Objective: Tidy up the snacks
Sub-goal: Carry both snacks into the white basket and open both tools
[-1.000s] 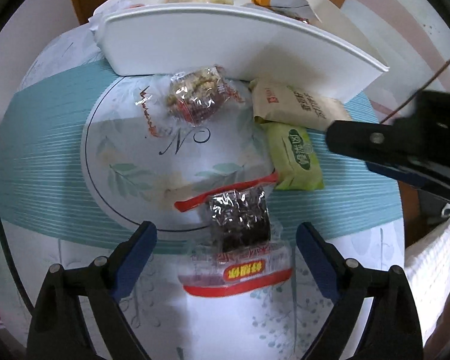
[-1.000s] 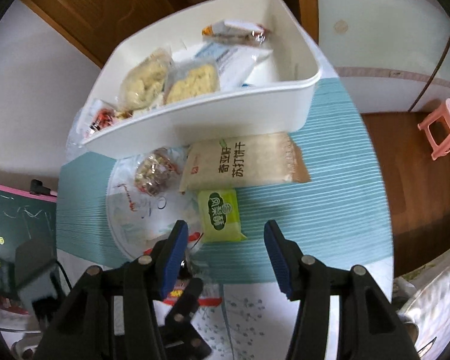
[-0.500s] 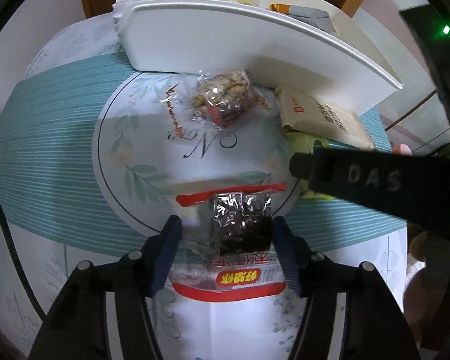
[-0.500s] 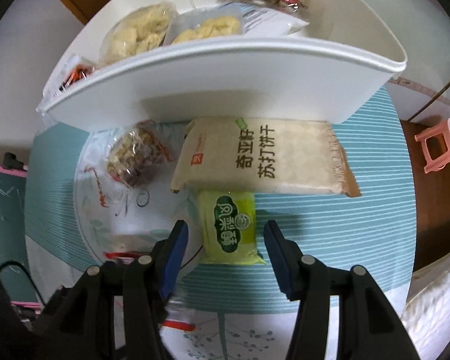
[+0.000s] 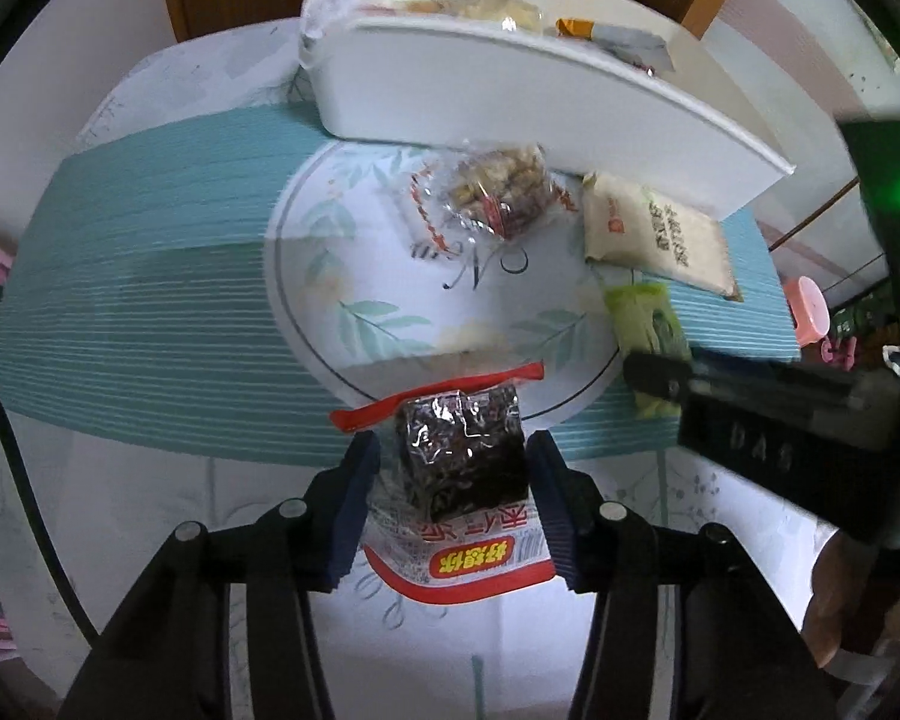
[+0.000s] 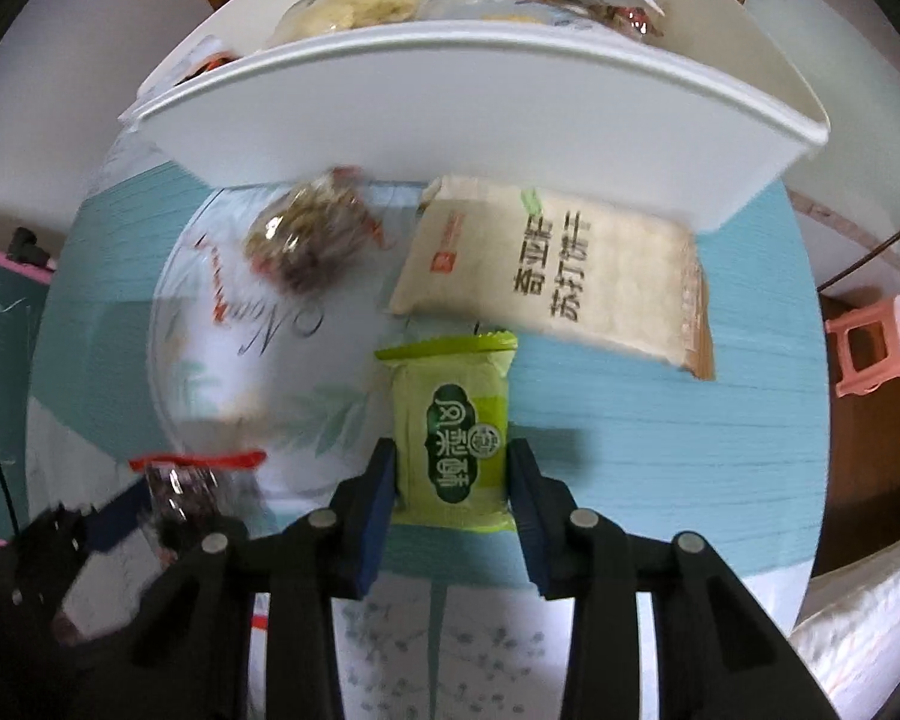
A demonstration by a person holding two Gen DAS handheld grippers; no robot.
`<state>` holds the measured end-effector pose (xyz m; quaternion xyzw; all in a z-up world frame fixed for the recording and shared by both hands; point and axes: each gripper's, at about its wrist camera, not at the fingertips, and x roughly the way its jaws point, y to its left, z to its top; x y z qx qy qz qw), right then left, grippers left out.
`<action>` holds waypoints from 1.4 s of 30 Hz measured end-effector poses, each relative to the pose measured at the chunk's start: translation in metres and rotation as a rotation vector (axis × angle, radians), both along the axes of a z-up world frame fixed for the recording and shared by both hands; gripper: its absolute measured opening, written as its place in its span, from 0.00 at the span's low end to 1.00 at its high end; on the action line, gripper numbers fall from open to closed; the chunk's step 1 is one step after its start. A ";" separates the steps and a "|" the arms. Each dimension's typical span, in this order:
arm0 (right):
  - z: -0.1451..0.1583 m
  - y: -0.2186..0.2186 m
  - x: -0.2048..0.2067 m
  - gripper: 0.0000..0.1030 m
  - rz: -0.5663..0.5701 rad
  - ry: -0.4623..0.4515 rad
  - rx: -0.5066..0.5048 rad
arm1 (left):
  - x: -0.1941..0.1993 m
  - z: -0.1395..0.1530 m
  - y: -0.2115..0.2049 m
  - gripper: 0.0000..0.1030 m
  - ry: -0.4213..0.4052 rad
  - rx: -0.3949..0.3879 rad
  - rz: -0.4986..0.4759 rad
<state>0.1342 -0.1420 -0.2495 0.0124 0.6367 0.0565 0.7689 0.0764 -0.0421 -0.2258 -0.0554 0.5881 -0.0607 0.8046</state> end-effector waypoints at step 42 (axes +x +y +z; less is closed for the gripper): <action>0.253 -0.049 0.089 0.36 -0.079 -0.490 0.191 | 0.171 0.232 -0.029 0.50 -0.404 0.119 -0.118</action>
